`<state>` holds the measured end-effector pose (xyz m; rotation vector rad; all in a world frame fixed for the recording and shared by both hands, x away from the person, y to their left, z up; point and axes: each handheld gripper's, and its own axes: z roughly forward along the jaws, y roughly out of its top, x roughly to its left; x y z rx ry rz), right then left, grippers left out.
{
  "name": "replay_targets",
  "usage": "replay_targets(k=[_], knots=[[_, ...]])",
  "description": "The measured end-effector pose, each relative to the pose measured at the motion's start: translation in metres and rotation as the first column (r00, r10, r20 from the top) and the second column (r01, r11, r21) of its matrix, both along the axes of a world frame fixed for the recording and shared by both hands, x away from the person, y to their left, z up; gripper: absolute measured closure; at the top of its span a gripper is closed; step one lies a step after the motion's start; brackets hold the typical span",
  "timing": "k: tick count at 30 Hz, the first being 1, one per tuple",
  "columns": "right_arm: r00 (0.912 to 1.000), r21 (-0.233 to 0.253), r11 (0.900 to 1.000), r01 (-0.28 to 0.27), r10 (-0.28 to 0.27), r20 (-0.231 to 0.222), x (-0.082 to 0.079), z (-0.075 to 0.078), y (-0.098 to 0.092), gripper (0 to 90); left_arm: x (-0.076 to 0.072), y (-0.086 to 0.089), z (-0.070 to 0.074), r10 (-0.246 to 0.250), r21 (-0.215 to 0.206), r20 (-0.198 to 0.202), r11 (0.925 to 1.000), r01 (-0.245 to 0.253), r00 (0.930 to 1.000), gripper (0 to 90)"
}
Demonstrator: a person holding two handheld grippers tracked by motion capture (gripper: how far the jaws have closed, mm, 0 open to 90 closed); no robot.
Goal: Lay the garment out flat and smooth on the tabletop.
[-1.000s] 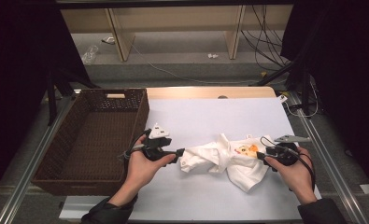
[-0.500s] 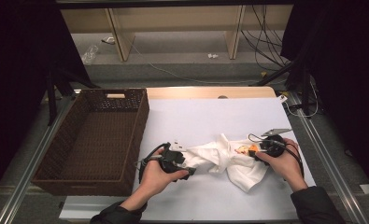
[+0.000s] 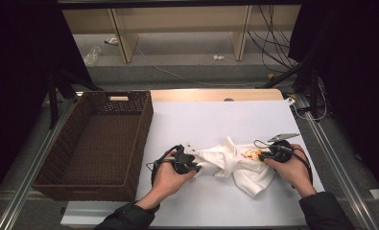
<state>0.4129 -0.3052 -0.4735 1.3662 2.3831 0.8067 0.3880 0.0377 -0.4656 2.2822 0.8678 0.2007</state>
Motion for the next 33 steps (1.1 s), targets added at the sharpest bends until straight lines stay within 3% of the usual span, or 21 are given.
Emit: replay_targets(k=[7, 12, 16, 19, 22, 26, 29, 31, 33], knots=[[0.9983, 0.026, 0.999, 0.035, -0.034, -0.046, -0.004, 0.002, -0.002, 88.5, 0.011, 0.004, 0.01, 0.043, -0.02, 0.031, 0.9989, -0.042, 0.9986, 82.0], [0.9903, 0.027, 0.995, 0.098, -0.094, -0.102, -0.016, 0.007, -0.005, 88.9, 0.025, -0.002, 0.019, 0.065, -0.022, 0.088, 0.9977, -0.063, 0.994, 81.2], [0.9811, 0.008, 0.989, 0.148, -0.145, -0.128, -0.026, 0.013, -0.008, 88.9, 0.034, -0.012, 0.022, 0.072, -0.033, 0.111, 0.9971, -0.069, 0.9913, 79.1], [0.9765, -0.019, 0.986, 0.167, -0.168, -0.135, -0.033, 0.017, -0.011, 88.9, 0.038, -0.019, 0.023, 0.089, -0.053, 0.137, 0.9952, -0.082, 0.9866, 71.2], [0.9706, -0.031, 0.983, 0.182, -0.184, -0.155, -0.038, 0.017, -0.014, 88.8, 0.039, -0.022, 0.026, 0.111, -0.055, 0.17, 0.9932, -0.103, 0.9792, 55.4], [0.9632, -0.043, 0.983, 0.179, -0.184, -0.196, -0.041, 0.016, -0.015, 88.7, 0.028, -0.019, 0.033, 0.118, -0.077, 0.204, 0.9915, -0.105, 0.9717, 46.3], [0.9676, -0.041, 0.985, 0.165, -0.17, -0.187, -0.04, 0.019, -0.015, 84.0, 0.013, -0.013, 0.038, 0.104, -0.089, 0.216, 0.9923, -0.086, 0.9709, 45.2], [0.9815, -0.016, 0.989, 0.149, -0.15, -0.119, -0.039, 0.022, -0.014, 79.5, 0.002, -0.011, 0.037, 0.086, -0.09, 0.205, 0.9935, -0.069, 0.975, 46.1], [0.9872, 0.004, 0.989, 0.145, -0.145, -0.067, -0.036, 0.026, -0.013, 74.6, -0.007, -0.012, 0.034, 0.058, -0.061, 0.187, 0.997, -0.047, 0.9806, 46.2]])
